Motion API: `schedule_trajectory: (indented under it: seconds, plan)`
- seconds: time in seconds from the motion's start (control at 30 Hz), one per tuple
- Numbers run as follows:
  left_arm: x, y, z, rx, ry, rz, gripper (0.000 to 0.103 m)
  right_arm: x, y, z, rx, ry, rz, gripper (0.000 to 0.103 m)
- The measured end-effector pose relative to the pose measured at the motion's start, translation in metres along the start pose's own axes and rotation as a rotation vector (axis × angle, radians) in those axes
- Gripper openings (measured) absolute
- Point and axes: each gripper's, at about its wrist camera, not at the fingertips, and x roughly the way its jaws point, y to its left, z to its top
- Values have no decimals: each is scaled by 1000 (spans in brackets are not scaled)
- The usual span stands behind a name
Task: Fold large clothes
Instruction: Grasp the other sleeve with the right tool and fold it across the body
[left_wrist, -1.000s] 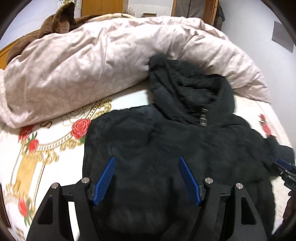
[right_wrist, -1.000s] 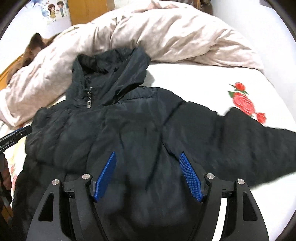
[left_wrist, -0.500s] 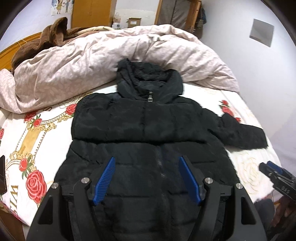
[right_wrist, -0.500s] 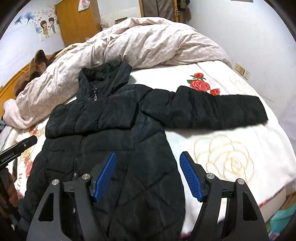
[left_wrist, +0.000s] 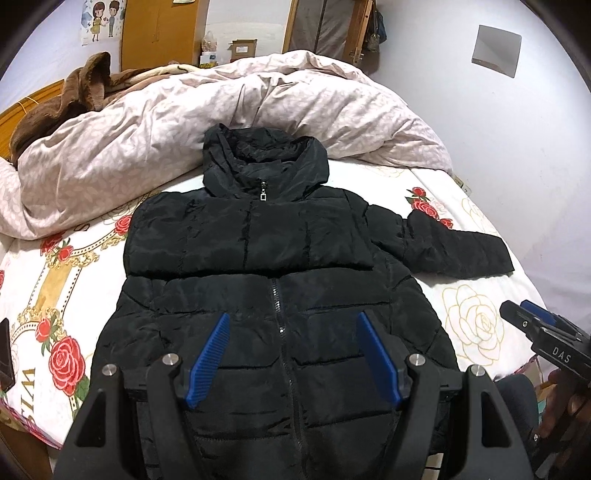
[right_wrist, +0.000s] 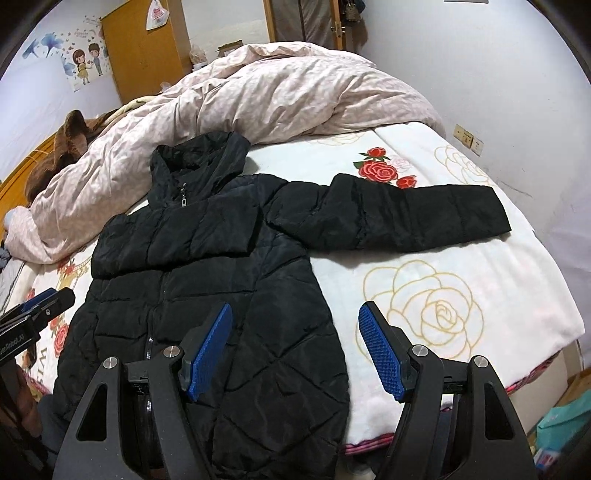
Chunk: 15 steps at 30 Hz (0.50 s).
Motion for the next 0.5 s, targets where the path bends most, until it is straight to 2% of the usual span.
schedule_trajectory:
  seconds: [0.27,0.5]
  plan:
    - [34,-2,22,21,18,6,73,31,-29,16,56,32,4,71]
    - [88,-3,47,49,38,11,73,77,-89,37,196,62,-48,71]
